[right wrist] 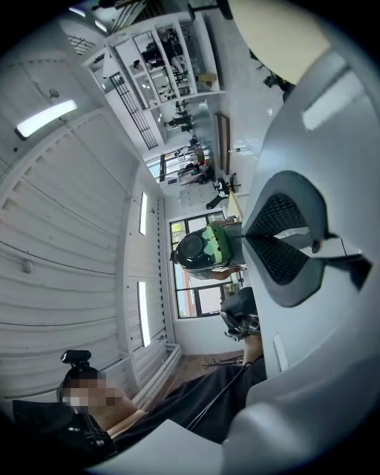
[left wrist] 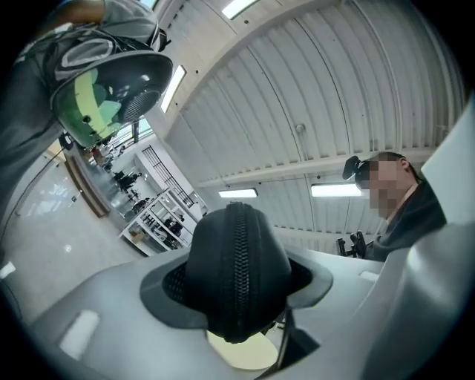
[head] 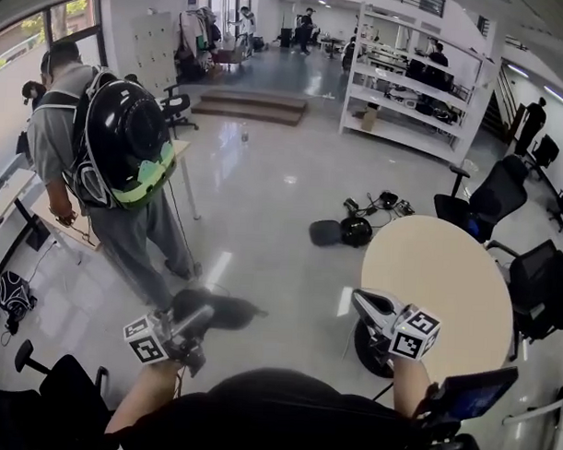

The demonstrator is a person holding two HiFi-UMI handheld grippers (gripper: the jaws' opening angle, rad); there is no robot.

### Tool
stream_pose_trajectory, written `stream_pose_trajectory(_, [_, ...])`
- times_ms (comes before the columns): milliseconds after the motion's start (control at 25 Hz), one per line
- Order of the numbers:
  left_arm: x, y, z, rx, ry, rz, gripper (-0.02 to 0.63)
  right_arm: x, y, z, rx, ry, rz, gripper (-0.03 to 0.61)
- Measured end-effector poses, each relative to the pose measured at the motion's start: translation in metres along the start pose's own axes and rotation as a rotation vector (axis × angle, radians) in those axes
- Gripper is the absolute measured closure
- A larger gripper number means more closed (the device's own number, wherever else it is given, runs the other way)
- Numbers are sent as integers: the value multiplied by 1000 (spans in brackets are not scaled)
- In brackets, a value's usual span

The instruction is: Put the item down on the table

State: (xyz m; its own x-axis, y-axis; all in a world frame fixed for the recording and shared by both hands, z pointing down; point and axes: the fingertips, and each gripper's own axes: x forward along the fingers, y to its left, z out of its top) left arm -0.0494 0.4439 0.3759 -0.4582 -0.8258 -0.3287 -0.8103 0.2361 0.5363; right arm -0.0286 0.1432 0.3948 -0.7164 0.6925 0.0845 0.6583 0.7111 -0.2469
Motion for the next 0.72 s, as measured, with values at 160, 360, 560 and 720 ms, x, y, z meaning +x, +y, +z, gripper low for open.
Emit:
stream_pose_trajectory(160, [69,21,-2,14,-22,12,351,3,-68,30,-49,2,46,563])
stream_pose_trajectory(360, [161,43,-19,26,13,-16,351,-9,-158,44,0,-27,22,563])
stream_pose_trajectory(560, [224,66,-30,15,36,-19,351,-21,-225,51,34,-32,-7,563])
stream_pose_trajectory(720, [249,91,-25,-4,57,-31,351,-13,-252,58,43,-31,-37,563])
